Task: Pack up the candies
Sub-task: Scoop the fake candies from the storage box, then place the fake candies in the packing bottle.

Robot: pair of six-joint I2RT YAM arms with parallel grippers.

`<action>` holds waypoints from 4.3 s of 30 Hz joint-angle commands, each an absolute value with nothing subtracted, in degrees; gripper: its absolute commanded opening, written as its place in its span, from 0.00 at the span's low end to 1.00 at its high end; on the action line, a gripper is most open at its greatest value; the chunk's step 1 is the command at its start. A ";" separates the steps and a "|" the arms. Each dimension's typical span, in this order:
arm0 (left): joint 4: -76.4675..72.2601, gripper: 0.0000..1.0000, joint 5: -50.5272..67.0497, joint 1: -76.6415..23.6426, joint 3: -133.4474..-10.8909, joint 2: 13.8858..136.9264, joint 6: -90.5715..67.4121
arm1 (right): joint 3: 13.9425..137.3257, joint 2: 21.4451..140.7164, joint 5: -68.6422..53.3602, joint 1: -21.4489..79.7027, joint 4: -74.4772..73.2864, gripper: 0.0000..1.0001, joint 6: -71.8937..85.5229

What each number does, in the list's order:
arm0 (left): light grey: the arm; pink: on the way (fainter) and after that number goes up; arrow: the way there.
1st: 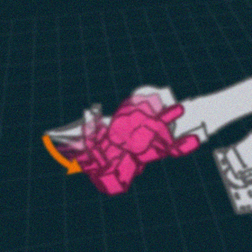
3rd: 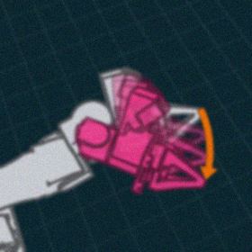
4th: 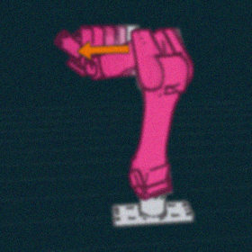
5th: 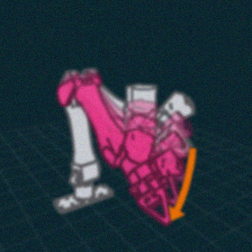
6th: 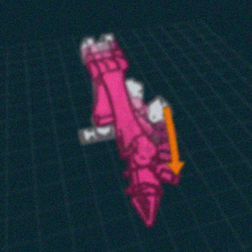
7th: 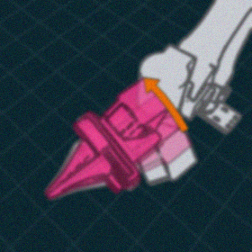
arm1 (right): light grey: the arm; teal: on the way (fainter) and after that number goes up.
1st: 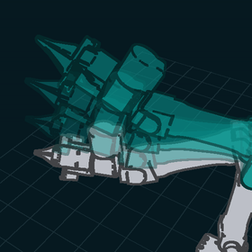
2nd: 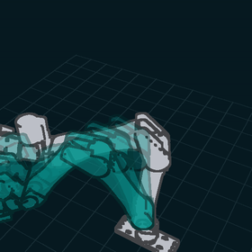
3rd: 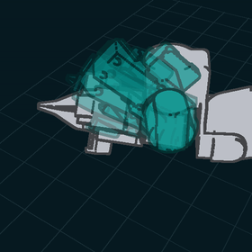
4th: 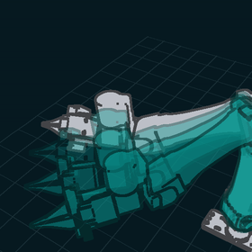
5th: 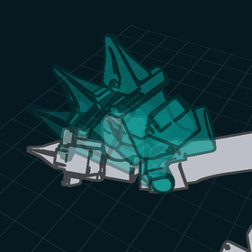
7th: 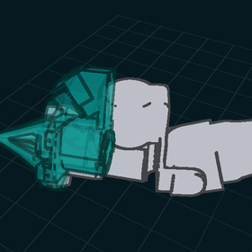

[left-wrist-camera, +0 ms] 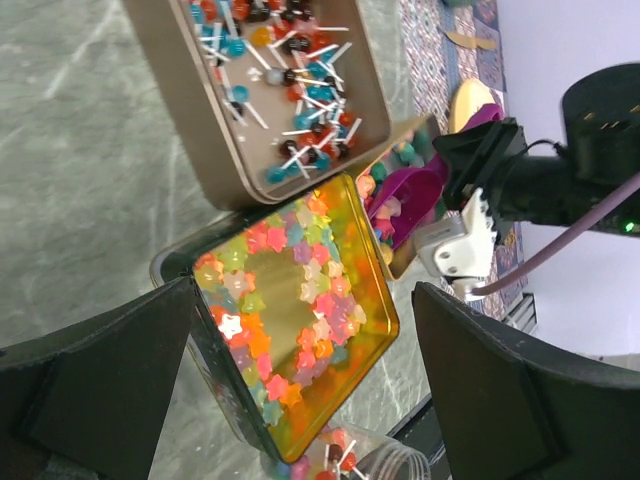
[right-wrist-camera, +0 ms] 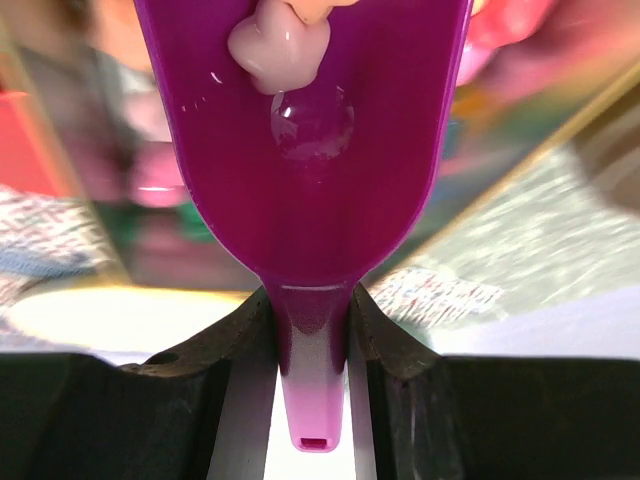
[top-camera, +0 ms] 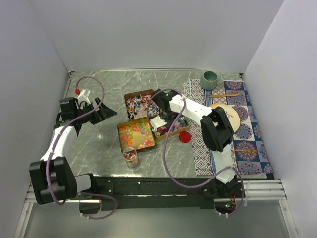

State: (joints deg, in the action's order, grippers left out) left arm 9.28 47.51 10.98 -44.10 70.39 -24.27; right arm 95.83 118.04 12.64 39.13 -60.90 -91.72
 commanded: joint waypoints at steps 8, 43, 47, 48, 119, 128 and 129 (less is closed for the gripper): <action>10.11 0.97 46.32 14.94 -48.16 74.53 -21.62 | 103.54 122.79 -6.32 34.19 -68.38 0.00 -98.00; 14.06 0.97 39.12 17.40 -53.88 78.67 -18.37 | 96.85 100.90 -27.69 29.17 -54.31 0.00 -64.78; 15.29 0.97 32.71 17.58 -52.91 75.16 -19.42 | 99.67 99.50 -20.86 36.11 -60.81 0.00 -66.27; 15.73 0.97 29.91 17.67 -52.65 74.54 -19.34 | 99.41 99.14 -19.79 37.52 -62.30 0.00 -66.70; 13.01 0.97 24.26 24.26 -46.58 57.92 -25.40 | 110.66 111.54 29.61 69.70 -80.51 0.00 -67.14; 13.18 0.97 24.78 24.17 -47.20 58.45 -25.84 | 111.80 112.06 30.94 70.40 -82.00 0.00 -66.97; 13.27 0.97 24.79 24.17 -47.20 58.45 -25.84 | 111.71 111.97 31.11 70.40 -82.00 0.00 -66.97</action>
